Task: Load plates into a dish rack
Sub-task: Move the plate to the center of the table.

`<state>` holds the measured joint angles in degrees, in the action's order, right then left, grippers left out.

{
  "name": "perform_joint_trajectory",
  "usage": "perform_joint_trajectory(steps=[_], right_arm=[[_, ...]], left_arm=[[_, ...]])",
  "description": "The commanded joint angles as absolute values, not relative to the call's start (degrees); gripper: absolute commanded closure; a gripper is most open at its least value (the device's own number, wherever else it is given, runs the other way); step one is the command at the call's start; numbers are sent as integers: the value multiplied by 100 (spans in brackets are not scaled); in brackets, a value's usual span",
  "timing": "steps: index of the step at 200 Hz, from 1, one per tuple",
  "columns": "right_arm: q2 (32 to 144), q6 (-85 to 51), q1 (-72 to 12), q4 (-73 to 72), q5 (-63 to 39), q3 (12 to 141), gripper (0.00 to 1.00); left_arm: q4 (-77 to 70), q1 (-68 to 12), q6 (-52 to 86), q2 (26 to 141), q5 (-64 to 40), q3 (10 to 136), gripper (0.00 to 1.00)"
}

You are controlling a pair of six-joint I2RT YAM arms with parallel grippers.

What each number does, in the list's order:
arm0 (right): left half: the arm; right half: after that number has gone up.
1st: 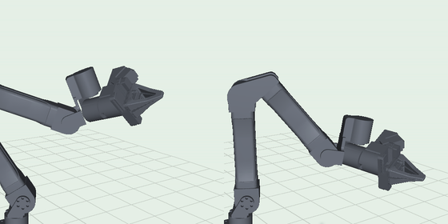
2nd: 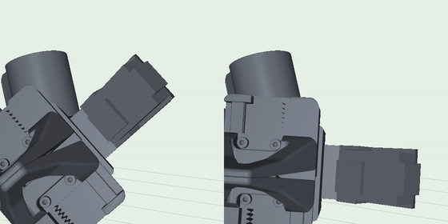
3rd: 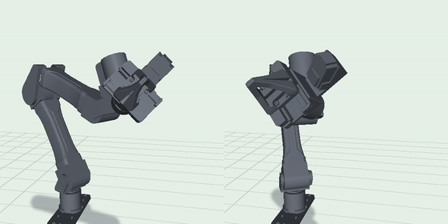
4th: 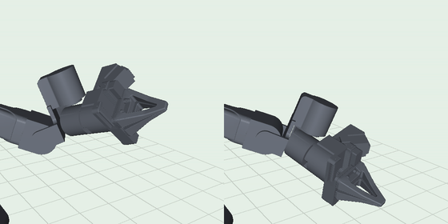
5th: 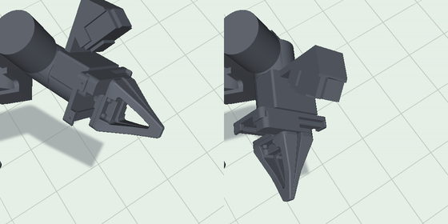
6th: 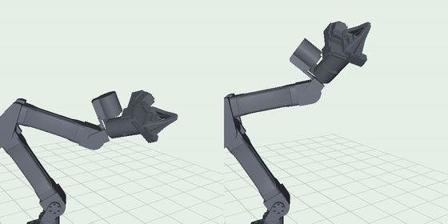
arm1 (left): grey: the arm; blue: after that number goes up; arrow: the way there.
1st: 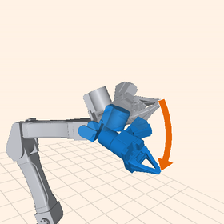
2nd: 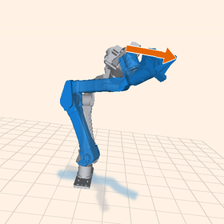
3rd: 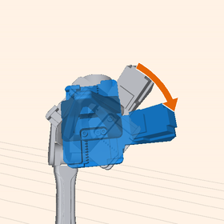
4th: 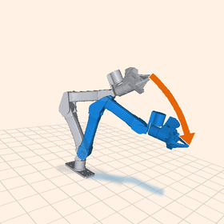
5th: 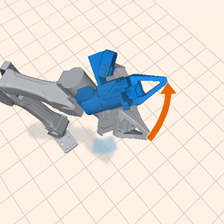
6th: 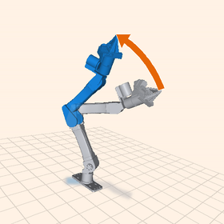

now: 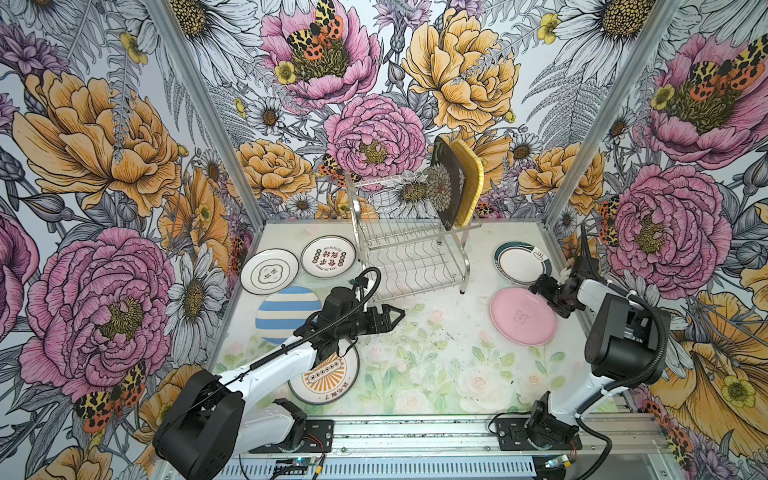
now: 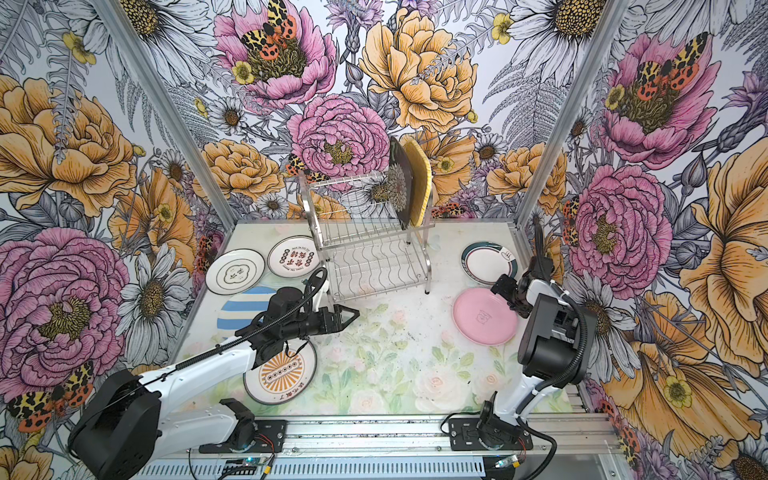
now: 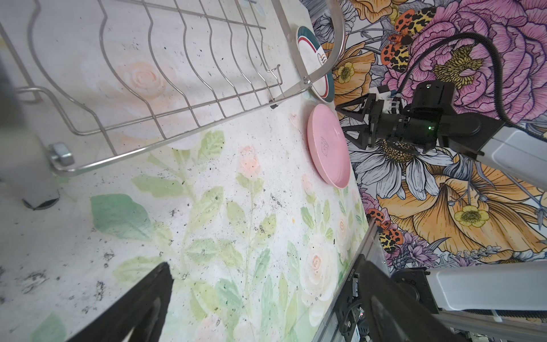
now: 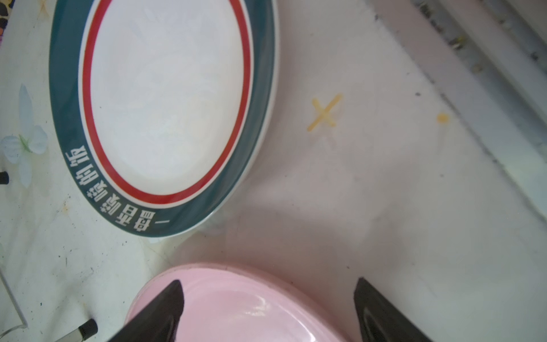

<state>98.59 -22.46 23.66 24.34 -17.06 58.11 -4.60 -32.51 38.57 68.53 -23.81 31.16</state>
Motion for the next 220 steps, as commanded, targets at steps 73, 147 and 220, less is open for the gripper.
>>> perform_joint_trajectory(steps=[73,147,220], right_arm=[[9296,-2328,1099,2313,-2258,5247,11],[8939,-2632,-350,2130,-2391,4824,11],[8613,-2950,-1577,2089,-2577,4615,15]], left_arm=[[-721,-3296,3806,6941,-2527,3000,1],[-738,-3331,3797,6992,-2531,3006,2],[-743,-3428,3832,7049,-2474,2988,1]])
